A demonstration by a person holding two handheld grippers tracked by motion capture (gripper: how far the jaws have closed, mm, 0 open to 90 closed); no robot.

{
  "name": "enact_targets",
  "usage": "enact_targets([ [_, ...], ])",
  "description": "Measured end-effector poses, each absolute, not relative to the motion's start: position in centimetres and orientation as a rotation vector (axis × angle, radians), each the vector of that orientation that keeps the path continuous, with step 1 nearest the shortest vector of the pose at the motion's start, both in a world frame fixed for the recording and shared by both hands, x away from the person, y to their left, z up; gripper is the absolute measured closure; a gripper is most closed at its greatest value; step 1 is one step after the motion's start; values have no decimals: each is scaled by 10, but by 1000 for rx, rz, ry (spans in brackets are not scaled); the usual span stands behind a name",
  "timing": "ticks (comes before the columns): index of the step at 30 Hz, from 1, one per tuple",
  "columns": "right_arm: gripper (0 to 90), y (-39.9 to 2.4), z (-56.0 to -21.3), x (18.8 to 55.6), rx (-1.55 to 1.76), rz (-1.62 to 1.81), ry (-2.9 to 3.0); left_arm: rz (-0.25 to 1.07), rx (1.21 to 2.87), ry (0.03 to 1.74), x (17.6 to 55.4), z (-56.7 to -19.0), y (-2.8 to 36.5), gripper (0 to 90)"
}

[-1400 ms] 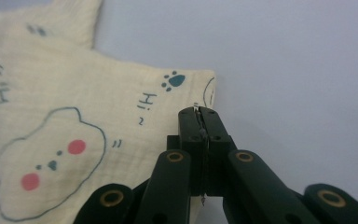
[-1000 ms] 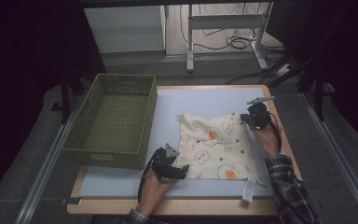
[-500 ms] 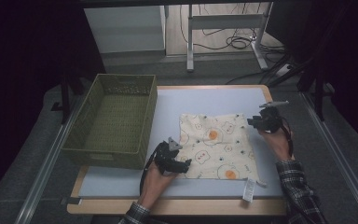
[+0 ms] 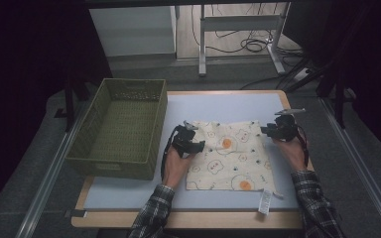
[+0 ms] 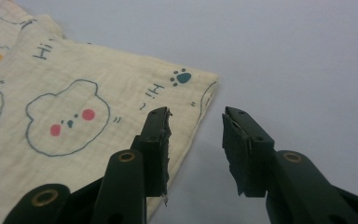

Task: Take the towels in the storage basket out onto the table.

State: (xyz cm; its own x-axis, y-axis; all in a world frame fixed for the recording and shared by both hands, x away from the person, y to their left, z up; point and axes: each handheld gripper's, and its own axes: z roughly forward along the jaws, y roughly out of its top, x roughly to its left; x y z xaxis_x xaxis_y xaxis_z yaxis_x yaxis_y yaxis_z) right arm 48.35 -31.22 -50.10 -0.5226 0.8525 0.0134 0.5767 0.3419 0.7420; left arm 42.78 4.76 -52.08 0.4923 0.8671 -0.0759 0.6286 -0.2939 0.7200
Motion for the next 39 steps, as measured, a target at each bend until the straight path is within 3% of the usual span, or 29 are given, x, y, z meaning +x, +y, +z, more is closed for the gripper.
enact_targets([
  [9, 673, -310, -512, 498, 1273, 1022, 2219, 523, 2012, 1264, 472, -525, 56, 552],
  [21, 635, -288, -522, 525, 1250, 963, 2212, 501, 1979, 1289, 495, -540, 60, 484],
  [23, 742, -285, -521, 525, 1236, 960, 2230, 492, 1992, 1259, 495, -540, 58, 548],
  [25, 866, -281, -521, 523, 1223, 957, 2249, 471, 2003, 1228, 494, -540, 56, 688],
  [28, 888, -277, -518, 520, 1206, 900, 2262, 435, 1997, 1229, 495, -539, 55, 863],
  [39, 890, -300, -482, 512, 1244, 998, 2164, 537, 1945, 1172, 495, -508, 59, 882],
])
